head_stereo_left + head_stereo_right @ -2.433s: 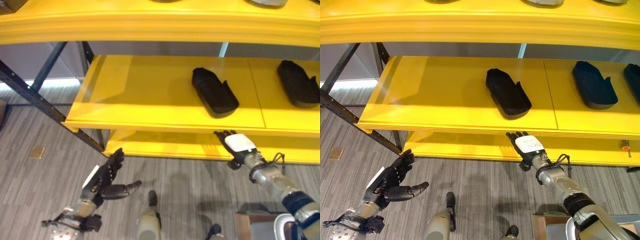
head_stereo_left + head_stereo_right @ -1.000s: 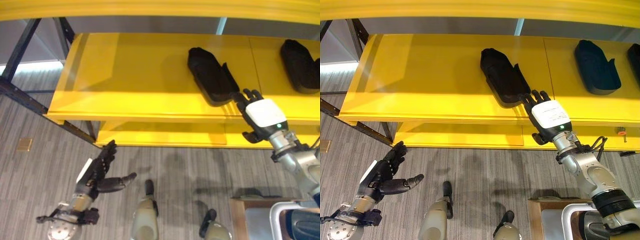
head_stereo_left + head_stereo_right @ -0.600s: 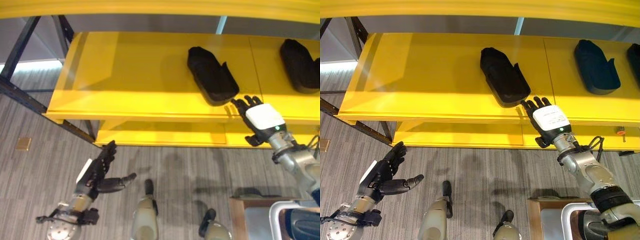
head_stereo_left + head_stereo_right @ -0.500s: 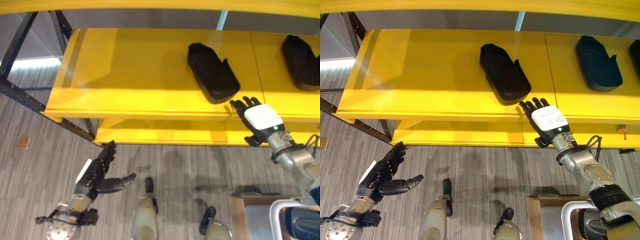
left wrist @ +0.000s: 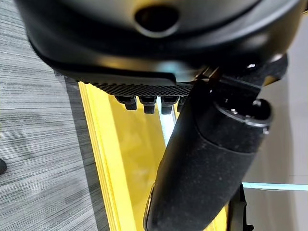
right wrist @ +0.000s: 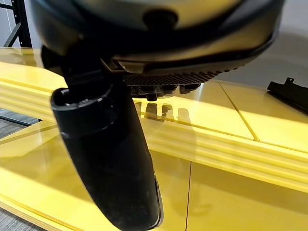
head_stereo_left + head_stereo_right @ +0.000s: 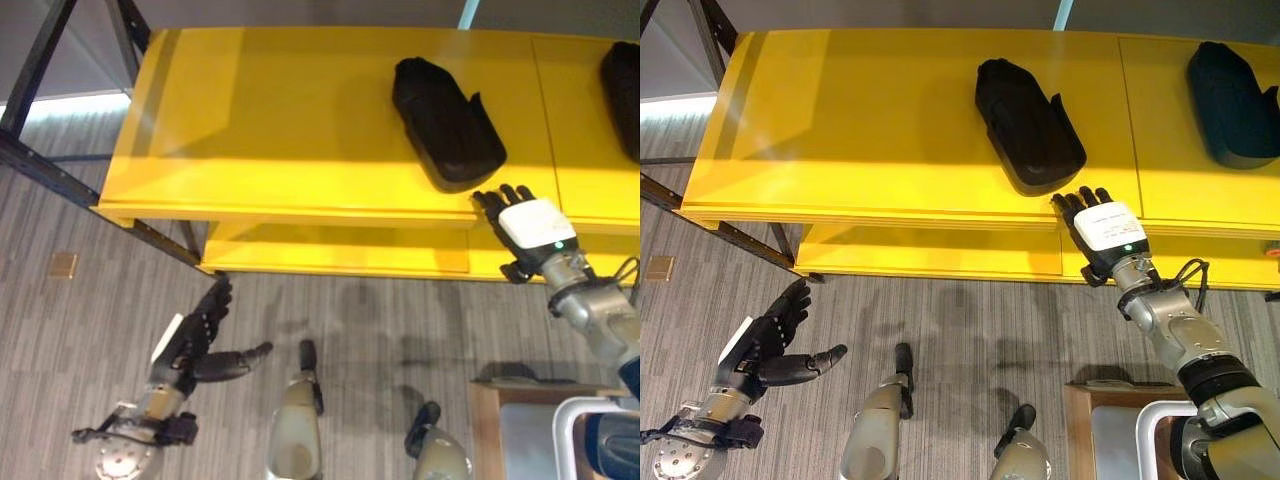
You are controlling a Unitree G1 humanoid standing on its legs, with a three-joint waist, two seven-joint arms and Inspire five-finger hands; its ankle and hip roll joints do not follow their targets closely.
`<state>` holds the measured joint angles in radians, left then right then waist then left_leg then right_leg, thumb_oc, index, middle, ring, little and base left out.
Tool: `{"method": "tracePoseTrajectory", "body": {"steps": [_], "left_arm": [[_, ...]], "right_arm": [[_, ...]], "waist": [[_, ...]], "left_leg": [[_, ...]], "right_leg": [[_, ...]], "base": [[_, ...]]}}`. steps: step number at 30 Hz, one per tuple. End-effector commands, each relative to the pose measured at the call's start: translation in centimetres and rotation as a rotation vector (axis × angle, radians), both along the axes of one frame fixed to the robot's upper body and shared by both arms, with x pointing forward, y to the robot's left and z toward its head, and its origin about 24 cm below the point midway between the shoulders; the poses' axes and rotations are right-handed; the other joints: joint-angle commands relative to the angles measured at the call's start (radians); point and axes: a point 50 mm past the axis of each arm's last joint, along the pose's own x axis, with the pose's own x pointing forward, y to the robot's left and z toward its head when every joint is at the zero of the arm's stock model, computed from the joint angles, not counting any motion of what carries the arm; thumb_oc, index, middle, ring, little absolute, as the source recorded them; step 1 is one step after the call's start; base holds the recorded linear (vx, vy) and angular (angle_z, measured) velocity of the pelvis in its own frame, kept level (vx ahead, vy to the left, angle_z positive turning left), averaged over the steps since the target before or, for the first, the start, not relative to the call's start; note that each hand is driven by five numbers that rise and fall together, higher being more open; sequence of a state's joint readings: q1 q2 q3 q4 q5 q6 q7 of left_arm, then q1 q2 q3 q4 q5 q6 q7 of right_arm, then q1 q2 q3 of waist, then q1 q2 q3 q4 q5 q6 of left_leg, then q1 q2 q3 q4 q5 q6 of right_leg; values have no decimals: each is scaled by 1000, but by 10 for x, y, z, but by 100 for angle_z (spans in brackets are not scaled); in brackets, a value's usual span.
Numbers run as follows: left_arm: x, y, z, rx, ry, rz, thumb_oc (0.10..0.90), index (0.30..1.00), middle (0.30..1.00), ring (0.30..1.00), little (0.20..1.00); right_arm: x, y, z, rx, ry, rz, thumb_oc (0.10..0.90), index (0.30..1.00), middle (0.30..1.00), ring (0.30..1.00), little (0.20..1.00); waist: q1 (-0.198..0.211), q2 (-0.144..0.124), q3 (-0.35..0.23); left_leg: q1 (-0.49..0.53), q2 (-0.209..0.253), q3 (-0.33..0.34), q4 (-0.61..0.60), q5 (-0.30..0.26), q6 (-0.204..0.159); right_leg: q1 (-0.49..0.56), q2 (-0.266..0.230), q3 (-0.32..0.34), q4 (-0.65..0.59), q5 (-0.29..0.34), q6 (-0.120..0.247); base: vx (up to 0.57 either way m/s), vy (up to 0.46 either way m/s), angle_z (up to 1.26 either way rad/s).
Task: Move parts from the plastic box to the shelf.
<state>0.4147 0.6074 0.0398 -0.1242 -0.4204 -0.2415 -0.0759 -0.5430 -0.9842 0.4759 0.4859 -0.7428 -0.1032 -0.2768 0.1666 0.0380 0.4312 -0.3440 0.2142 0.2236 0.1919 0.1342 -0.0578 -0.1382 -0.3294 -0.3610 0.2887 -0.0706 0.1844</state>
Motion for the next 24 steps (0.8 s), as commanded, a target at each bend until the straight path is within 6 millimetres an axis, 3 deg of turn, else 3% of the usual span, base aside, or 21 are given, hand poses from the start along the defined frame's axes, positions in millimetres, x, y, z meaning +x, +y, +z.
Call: {"method": "tracePoseTrajectory", "body": {"steps": [1, 14, 24], "left_arm": [[3, -5, 35, 25, -204, -46, 900, 1000, 1000, 1000, 1000], [6, -5, 38, 30, -230, -33, 900, 1000, 1000, 1000, 1000], [7, -5, 41, 46, -239, -31, 900, 1000, 1000, 1000, 1000]], "right_arm": [[18, 11, 68, 21, -253, 42, 900, 1000, 1000, 1000, 1000], [22, 19, 66, 58, -250, 59, 900, 1000, 1000, 1000, 1000], [28, 41, 75, 70, -261, 134, 900, 1000, 1000, 1000, 1000]], "waist": [[5, -17, -35], [10, -19, -16], [21, -28, -12]], "left_leg": [[-1, 73, -55, 51, -7, -51], [-30, 74, -63, 64, -10, -47], [-43, 74, -71, 76, -16, -44]], "right_leg": [[-66, -3, 81, -5, 125, -14], [-89, -6, 77, 9, 125, -19], [-94, -8, 73, 13, 127, -20]], "base": [[0, 0, 0], [-2, -1, 1], [0, 0, 0]]}}
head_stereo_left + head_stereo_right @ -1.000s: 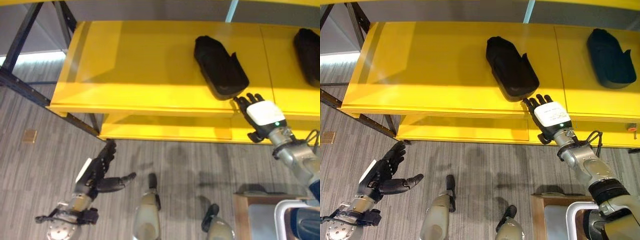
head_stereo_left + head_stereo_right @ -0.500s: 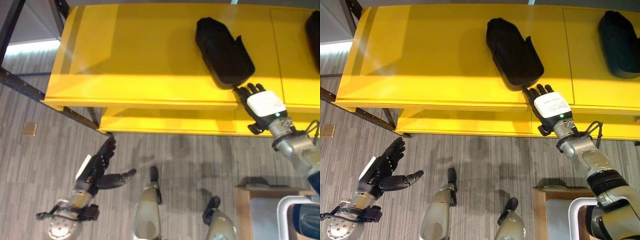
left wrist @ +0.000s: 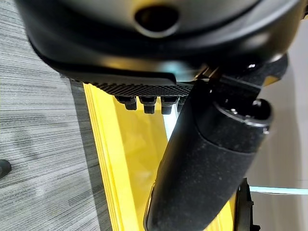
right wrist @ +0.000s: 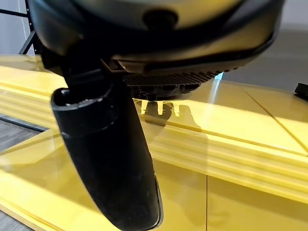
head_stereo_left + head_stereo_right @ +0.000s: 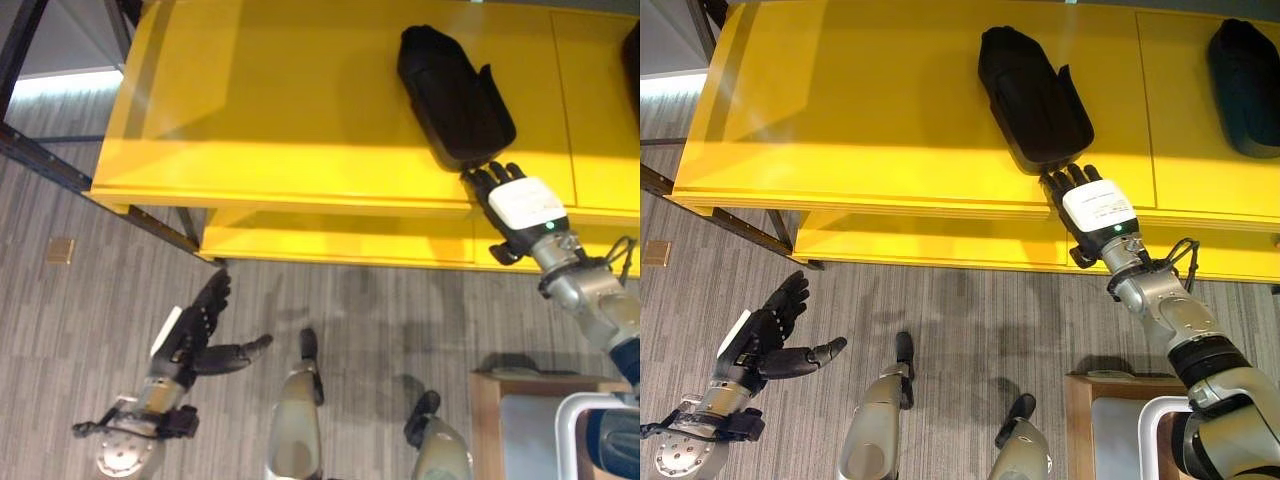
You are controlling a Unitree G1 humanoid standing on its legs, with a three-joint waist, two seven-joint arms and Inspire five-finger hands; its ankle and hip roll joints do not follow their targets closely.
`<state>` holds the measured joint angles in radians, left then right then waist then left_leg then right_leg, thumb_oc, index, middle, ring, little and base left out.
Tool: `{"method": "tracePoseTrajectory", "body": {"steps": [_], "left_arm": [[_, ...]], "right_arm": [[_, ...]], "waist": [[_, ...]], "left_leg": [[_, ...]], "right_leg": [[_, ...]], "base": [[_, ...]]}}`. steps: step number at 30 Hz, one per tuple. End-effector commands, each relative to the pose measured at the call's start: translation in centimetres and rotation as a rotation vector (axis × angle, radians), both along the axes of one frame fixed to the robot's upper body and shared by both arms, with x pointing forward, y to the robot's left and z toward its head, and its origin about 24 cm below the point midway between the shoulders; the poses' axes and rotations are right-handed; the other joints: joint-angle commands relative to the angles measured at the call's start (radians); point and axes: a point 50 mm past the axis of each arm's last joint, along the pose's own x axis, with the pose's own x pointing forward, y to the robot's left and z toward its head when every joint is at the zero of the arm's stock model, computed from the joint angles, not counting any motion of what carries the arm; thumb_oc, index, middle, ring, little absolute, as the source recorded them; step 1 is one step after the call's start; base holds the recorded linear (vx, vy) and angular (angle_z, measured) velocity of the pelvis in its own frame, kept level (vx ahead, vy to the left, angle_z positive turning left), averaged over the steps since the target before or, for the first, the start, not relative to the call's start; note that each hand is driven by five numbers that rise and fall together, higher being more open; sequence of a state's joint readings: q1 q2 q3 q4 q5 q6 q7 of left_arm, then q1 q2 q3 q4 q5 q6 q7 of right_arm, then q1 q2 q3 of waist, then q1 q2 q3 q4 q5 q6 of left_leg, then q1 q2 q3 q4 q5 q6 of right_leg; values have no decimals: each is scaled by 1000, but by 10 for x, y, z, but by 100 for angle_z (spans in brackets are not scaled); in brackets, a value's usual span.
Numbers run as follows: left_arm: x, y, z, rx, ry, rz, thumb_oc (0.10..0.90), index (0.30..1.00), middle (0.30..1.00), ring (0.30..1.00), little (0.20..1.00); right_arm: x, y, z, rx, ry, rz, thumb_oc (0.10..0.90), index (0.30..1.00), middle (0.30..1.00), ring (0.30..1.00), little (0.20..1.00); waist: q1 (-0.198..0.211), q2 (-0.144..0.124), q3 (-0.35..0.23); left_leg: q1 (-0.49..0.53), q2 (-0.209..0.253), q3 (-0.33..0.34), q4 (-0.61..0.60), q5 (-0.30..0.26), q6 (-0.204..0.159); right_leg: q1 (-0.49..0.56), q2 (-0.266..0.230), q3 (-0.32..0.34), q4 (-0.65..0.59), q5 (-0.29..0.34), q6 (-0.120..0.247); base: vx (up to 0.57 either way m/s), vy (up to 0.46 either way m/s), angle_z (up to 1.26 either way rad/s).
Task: Move parts from the plastic box to the shelf.
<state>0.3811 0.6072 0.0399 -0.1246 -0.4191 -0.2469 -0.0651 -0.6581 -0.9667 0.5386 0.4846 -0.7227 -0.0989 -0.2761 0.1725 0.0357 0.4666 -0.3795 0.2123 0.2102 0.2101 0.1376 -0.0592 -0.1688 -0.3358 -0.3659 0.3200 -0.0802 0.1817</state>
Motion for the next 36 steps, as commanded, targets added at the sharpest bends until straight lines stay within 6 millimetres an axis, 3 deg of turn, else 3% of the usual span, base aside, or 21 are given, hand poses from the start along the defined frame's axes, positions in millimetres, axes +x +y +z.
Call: {"method": "tracePoseTrajectory", "body": {"steps": [1, 29, 36], "left_arm": [[0, -3, 35, 46, -200, -29, 900, 1000, 1000, 1000, 1000], [1, 3, 42, 82, -230, 0, 900, 1000, 1000, 1000, 1000], [0, 5, 43, 84, -235, 9, 900, 1000, 1000, 1000, 1000]], "right_arm": [[14, 23, 54, 67, -197, 80, 900, 1000, 1000, 1000, 1000], [26, 60, 88, 40, -258, 192, 900, 1000, 1000, 1000, 1000], [30, 59, 96, 53, -285, 173, 900, 1000, 1000, 1000, 1000]], "waist": [[18, -26, -48], [53, -43, -43], [57, -44, -41]], "left_leg": [[-9, 74, -59, 59, -20, -42], [-33, 58, -83, 72, -25, -32], [-38, 55, -85, 73, -24, -30]], "right_leg": [[-63, -1, 78, -17, 136, -17], [-52, -10, 53, -17, 144, -18], [-52, -12, 47, -14, 146, -17]], "base": [[0, 0, 0], [-2, 5, 2], [0, 0, 0]]}}
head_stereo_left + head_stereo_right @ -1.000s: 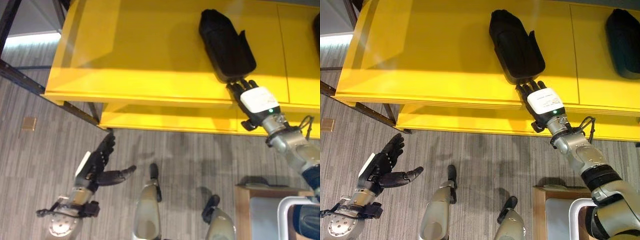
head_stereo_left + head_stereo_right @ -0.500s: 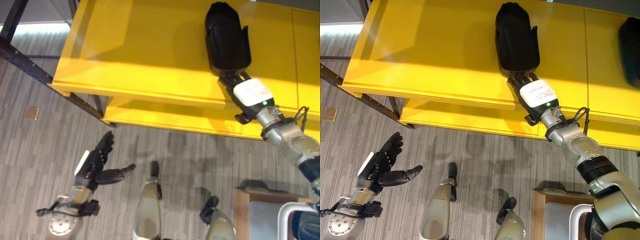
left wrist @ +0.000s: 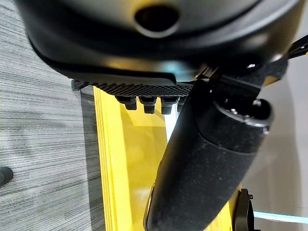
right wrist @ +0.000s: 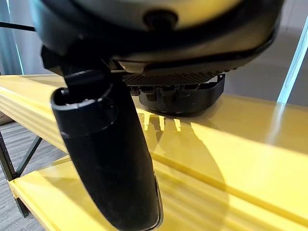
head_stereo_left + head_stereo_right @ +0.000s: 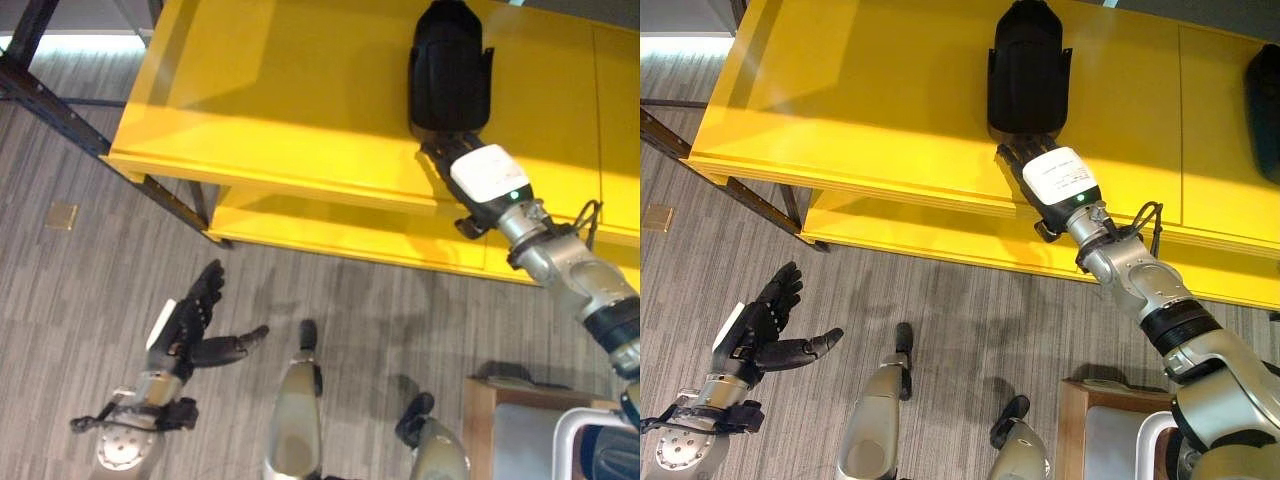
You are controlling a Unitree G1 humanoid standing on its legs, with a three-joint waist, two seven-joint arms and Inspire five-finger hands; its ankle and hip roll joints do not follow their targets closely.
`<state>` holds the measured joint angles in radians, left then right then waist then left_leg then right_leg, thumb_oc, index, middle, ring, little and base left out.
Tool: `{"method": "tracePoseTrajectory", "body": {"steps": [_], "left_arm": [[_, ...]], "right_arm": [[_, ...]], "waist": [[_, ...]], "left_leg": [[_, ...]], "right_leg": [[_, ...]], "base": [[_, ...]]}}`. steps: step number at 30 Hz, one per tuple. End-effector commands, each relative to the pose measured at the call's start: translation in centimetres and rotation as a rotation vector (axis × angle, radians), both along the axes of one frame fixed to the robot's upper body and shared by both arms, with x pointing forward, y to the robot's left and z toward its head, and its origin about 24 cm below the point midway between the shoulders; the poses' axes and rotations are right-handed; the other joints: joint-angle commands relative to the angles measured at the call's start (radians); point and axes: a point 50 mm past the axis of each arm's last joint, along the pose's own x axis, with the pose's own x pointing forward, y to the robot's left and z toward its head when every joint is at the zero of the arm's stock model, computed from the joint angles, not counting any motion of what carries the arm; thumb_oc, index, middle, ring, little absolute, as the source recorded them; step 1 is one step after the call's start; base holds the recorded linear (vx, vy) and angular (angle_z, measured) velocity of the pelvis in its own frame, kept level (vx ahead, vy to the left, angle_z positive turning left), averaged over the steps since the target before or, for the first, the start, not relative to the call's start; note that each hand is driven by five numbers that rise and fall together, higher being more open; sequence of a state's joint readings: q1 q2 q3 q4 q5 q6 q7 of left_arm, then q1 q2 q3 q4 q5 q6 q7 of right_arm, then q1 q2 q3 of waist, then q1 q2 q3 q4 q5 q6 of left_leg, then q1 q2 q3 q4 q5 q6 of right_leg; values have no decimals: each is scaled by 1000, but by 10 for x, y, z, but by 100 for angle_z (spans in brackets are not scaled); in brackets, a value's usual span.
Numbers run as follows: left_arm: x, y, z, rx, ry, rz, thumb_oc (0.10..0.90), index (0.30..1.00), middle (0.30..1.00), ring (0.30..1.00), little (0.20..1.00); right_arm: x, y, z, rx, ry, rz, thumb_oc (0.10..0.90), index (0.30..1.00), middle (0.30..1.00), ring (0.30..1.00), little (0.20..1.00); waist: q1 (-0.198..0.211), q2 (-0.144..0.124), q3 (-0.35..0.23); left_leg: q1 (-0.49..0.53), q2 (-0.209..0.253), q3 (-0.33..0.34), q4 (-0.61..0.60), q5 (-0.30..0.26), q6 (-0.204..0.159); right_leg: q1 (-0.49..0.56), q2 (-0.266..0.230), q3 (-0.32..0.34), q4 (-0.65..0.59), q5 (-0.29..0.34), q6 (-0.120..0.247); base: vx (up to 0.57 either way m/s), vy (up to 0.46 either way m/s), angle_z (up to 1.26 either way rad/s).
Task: Move parts from the plastic box to the shelf.
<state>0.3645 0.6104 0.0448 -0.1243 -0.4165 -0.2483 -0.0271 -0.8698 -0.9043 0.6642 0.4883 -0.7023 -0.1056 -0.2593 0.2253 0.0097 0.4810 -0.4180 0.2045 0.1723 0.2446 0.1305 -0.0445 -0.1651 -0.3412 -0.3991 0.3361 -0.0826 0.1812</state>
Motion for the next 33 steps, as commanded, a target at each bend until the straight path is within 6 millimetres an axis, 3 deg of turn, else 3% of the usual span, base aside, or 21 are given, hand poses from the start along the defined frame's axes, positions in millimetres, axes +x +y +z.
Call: {"method": "tracePoseTrajectory", "body": {"steps": [1, 5, 13, 23, 30, 33], "left_arm": [[-3, 2, 38, 77, -205, -23, 900, 1000, 1000, 1000, 1000], [-3, 2, 38, 78, -207, -18, 900, 1000, 1000, 1000, 1000], [-2, 1, 34, 68, -201, -2, 900, 1000, 1000, 1000, 1000], [-7, 4, 28, 77, -166, 26, 900, 1000, 1000, 1000, 1000], [-18, 7, 20, 81, -122, 45, 900, 1000, 1000, 1000, 1000], [-25, 8, 14, 85, -88, 46, 900, 1000, 1000, 1000, 1000]], "right_arm": [[7, 9, 60, 76, -203, 25, 900, 1000, 1000, 1000, 1000], [6, 10, 60, 85, -206, 36, 900, 1000, 1000, 1000, 1000], [-10, 18, 40, 160, -169, 119, 900, 1000, 1000, 1000, 1000], [-71, 16, -12, 381, 9, 260, 900, 1000, 1000, 1000, 1000], [-101, 14, -30, 529, 92, 303, 900, 1000, 1000, 1000, 1000], [-118, 13, -41, 678, 135, 325, 900, 1000, 1000, 1000, 1000]], "waist": [[4, -19, -55], [1, -19, -53], [-23, -25, -60], [-77, -59, -121], [-104, -72, -180], [-127, -70, -224]], "left_leg": [[1, 62, -48, 38, -17, -44], [1, 61, -49, 38, -17, -43], [15, 67, -44, 38, -22, -43], [101, 72, -22, -14, -11, -48], [174, 66, 2, -66, -3, -54], [226, 60, 24, -102, -2, -56]], "right_leg": [[-55, -6, 80, -30, 148, -16], [-56, -6, 82, -30, 148, -16], [-51, -6, 91, -28, 145, -15], [25, 8, 88, -92, 159, -6], [90, 12, 81, -150, 168, 6], [131, 13, 81, -188, 172, 13]], "base": [[0, 0, 0], [0, 0, 0], [0, 0, 0], [11, 0, -3], [46, 5, -9], [73, 24, -7]]}}
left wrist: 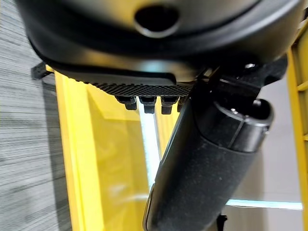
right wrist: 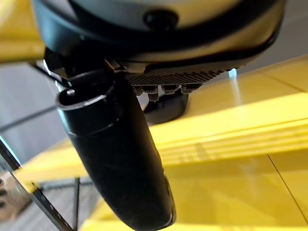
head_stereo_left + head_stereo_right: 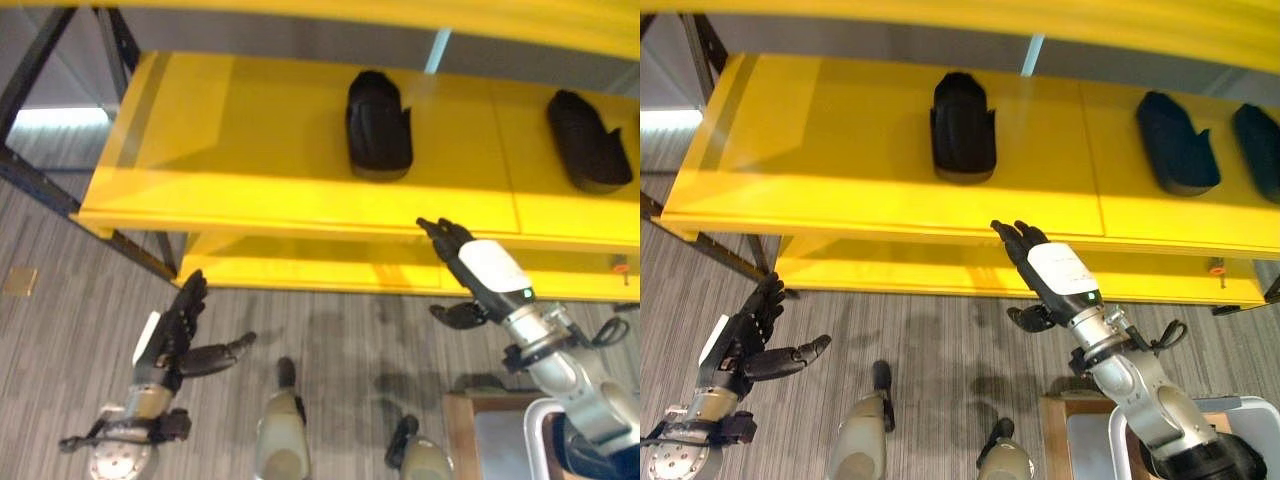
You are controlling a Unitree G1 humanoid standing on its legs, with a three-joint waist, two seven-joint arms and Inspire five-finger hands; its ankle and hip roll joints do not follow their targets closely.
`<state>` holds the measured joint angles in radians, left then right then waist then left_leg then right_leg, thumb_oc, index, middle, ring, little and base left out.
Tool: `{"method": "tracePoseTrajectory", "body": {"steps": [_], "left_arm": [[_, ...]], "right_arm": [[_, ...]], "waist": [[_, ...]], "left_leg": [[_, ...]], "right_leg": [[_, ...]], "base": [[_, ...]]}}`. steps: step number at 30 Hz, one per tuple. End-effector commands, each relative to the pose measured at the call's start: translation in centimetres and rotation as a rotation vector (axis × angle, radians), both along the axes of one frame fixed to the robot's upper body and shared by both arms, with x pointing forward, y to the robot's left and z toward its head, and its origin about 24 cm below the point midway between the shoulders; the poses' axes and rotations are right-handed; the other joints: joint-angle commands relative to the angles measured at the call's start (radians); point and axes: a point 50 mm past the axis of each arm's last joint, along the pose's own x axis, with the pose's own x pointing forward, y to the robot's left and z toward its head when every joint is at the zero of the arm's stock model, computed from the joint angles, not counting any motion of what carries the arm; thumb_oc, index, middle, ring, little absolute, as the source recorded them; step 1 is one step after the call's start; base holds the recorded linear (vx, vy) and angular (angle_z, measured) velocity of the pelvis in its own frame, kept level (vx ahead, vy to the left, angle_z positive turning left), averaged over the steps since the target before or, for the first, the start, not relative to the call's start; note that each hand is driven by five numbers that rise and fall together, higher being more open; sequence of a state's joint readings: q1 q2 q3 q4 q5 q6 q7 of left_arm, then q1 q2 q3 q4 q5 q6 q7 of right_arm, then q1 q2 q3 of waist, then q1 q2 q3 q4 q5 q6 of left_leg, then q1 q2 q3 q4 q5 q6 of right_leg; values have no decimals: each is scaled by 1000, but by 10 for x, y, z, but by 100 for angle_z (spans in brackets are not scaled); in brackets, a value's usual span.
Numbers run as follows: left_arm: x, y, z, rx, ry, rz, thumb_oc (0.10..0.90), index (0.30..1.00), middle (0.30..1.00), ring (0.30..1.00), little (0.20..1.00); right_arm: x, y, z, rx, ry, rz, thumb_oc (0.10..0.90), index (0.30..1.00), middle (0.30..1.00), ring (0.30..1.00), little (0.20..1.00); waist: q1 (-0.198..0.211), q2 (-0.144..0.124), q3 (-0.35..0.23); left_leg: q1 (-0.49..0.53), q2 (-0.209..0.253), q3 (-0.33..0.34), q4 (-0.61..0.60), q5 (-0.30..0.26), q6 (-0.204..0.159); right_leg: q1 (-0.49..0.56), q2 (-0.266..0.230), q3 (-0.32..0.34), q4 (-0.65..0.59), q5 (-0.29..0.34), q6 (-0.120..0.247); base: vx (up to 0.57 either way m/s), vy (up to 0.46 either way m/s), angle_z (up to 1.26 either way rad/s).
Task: Move parts from the plastic box to the shelf.
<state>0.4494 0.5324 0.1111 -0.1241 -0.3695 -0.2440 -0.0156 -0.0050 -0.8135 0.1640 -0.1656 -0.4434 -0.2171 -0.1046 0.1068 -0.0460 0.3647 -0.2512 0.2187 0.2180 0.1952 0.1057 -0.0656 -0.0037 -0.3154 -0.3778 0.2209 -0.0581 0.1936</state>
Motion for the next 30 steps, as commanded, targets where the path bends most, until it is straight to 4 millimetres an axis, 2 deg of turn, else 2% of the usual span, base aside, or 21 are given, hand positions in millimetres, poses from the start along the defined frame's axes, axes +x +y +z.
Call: {"method": "tracePoseTrajectory", "body": {"steps": [1, 4, 8, 9, 10, 11, 13, 16, 22, 26, 30], "left_arm": [[-6, -1, 25, 91, -118, -63, 900, 1000, 1000, 1000, 1000], [-10, -1, 19, 82, -92, -63, 900, 1000, 1000, 1000, 1000], [-19, -4, 5, 36, -36, -67, 900, 1000, 1000, 1000, 1000], [-19, -4, 5, 36, -36, -68, 900, 1000, 1000, 1000, 1000], [-20, -6, 2, 18, -27, -70, 900, 1000, 1000, 1000, 1000], [-22, -9, -5, -35, -13, -59, 900, 1000, 1000, 1000, 1000], [-22, -13, -12, -86, -3, -55, 900, 1000, 1000, 1000, 1000], [-20, -16, -13, -117, -14, -53, 900, 1000, 1000, 1000, 1000], [-9, -25, -13, -178, -63, -46, 900, 1000, 1000, 1000, 1000], [-3, -27, -10, -182, -85, -53, 900, 1000, 1000, 1000, 1000], [12, -34, 0, -157, -140, -99, 900, 1000, 1000, 1000, 1000]], "right_arm": [[-2, 9, 37, 212, -151, 93, 900, 1000, 1000, 1000, 1000], [-13, 7, 29, 275, -103, 92, 900, 1000, 1000, 1000, 1000], [-35, 1, -1, 544, 68, 52, 900, 1000, 1000, 1000, 1000], [-35, 1, -1, 544, 68, 51, 900, 1000, 1000, 1000, 1000], [-41, 0, -8, 616, 96, 33, 900, 1000, 1000, 1000, 1000], [-49, -1, -22, 723, 164, 4, 900, 1000, 1000, 1000, 1000], [-55, -1, -33, 802, 211, -24, 900, 1000, 1000, 1000, 1000], [-57, 0, -38, 830, 234, -28, 900, 1000, 1000, 1000, 1000], [-57, 7, -47, 928, 282, -30, 900, 1000, 1000, 1000, 1000], [-57, 9, -49, 947, 304, -24, 900, 1000, 1000, 1000, 1000], [-59, 12, -55, 993, 340, -21, 900, 1000, 1000, 1000, 1000]], "waist": [[-15, -13, -120], [-24, -12, -146], [-54, -5, -208], [-53, -5, -209], [-61, -4, -222], [-73, -2, -244], [-83, -1, -266], [-90, -1, -290], [-110, -10, -334], [-114, -16, -349], [-136, -27, -364]], "left_leg": [[72, 43, -16, -63, 23, -35], [103, 38, -2, -87, 27, -36], [171, 24, 33, -155, 35, -35], [171, 23, 34, -157, 36, -34], [183, 20, 41, -168, 37, -34], [207, 12, 51, -187, 34, -33], [229, 1, 59, -202, 31, -29], [245, -14, 69, -213, 23, -20], [304, -96, 91, -218, -39, 24], [310, -122, 93, -205, -67, 39], [318, -152, 94, -171, -105, 55]], "right_leg": [[-22, -13, 62, -82, 149, 3], [4, -12, 61, -108, 155, 7], [46, -9, 65, -163, 167, 18], [46, -9, 66, -164, 168, 18], [54, -9, 68, -170, 171, 22], [67, -14, 69, -180, 173, 28], [77, -23, 72, -188, 185, 35], [77, -35, 81, -195, 202, 41], [83, -96, 133, -178, 258, 67], [84, -117, 148, -168, 283, 68], [95, -146, 165, -160, 320, 68]], "base": [[38, 21, -6], [56, 25, -6], [43, 42, -15], [12, 31, -12], [37, 56, -4], [37, 82, -4], [21, 90, -12], [-2, 82, -15], [8, 147, -17], [9, 93, -8], [18, 96, 0]]}}
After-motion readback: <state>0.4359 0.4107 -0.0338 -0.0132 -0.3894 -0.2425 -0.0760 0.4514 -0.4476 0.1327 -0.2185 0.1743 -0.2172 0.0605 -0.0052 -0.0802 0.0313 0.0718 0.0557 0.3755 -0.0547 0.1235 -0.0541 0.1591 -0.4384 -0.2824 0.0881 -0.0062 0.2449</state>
